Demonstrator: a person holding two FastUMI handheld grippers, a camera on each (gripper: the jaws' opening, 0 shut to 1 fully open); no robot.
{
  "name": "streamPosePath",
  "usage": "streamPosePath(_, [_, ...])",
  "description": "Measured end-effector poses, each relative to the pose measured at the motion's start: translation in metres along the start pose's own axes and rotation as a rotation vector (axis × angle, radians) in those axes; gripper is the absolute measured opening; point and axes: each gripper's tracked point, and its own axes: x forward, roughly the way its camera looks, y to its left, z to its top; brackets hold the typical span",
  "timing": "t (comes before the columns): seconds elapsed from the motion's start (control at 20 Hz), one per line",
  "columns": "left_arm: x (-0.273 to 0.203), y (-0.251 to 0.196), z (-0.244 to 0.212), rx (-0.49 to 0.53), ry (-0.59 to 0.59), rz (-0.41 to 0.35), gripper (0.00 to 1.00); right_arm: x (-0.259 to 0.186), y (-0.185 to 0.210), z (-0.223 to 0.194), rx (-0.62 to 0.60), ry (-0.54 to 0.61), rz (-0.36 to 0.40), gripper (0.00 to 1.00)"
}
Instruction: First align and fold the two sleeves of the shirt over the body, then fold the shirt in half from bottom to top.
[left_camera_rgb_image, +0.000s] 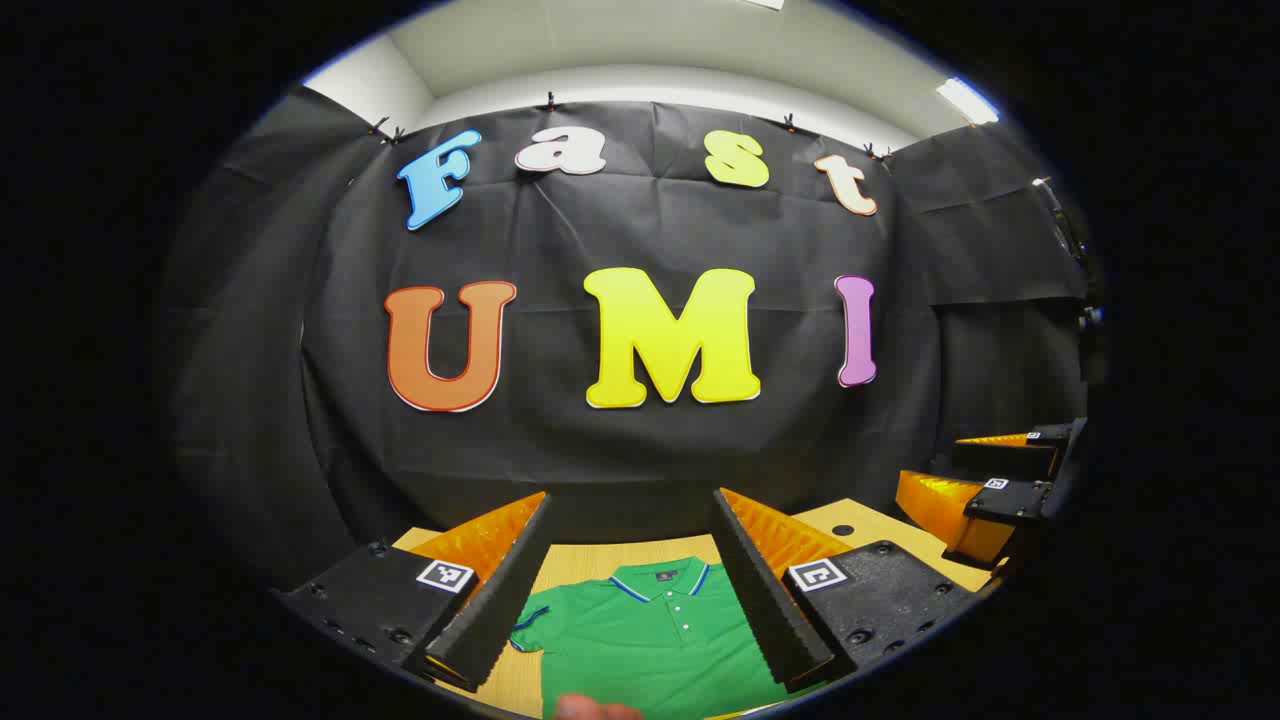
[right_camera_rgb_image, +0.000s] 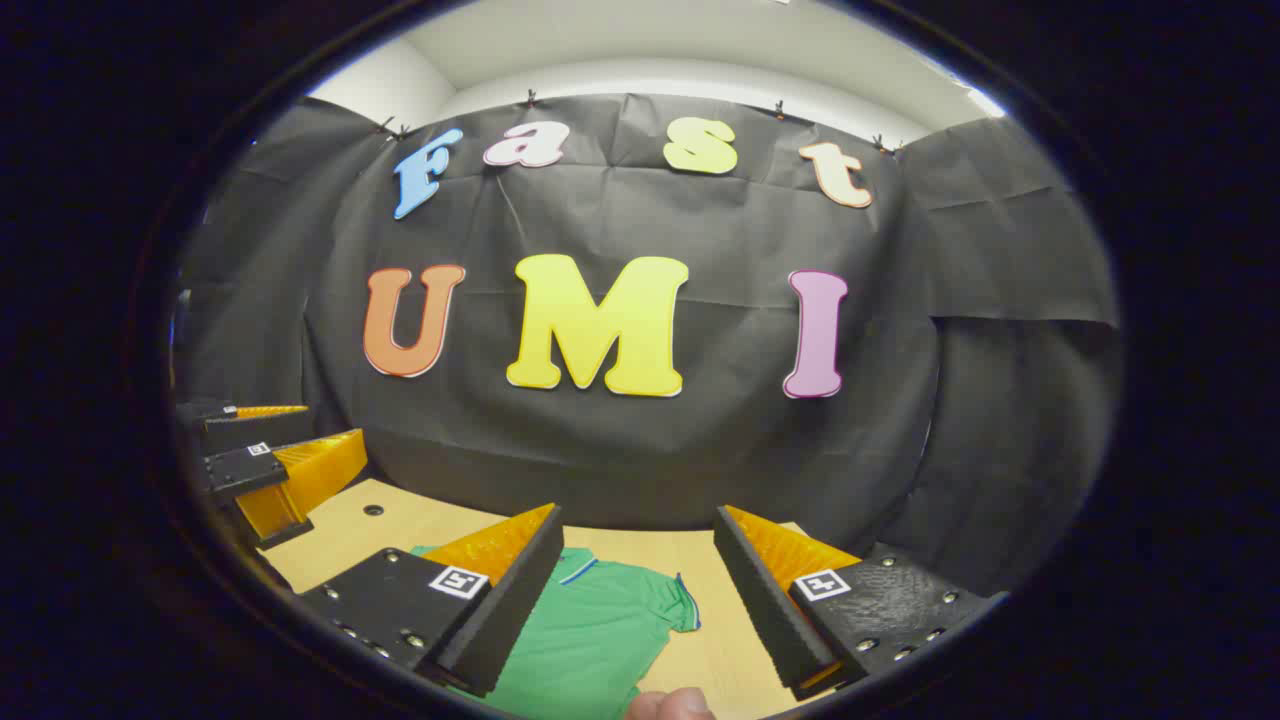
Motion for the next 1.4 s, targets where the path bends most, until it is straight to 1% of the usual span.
streamPosePath(0.2, [0.0, 0.007, -0.001, 0.001, 0.006, 0.02, 0.98, 0.004, 0.005, -0.001, 0.003, 0.005, 0.011, 0.95])
streamPosePath(0.4, [0.0, 0.013, -0.005, 0.003, 0.023, 0.051, 0.98, 0.006, -0.001, 0.002, 0.012, -0.002, -0.011, 0.95])
streamPosePath(0.55, [-0.001, 0.014, -0.005, 0.001, 0.024, 0.063, 0.98, 0.008, -0.002, 0.002, 0.018, -0.001, -0.012, 0.95])
streamPosePath(0.95, [-0.002, 0.019, -0.009, -0.003, 0.04, 0.088, 0.98, 0.012, -0.003, 0.002, 0.006, 0.007, 0.01, 0.95])
streamPosePath(1.4, [0.003, 0.023, -0.017, -0.012, 0.071, 0.117, 0.99, 0.031, -0.018, -0.01, 0.007, 0.039, 0.018, 0.95])
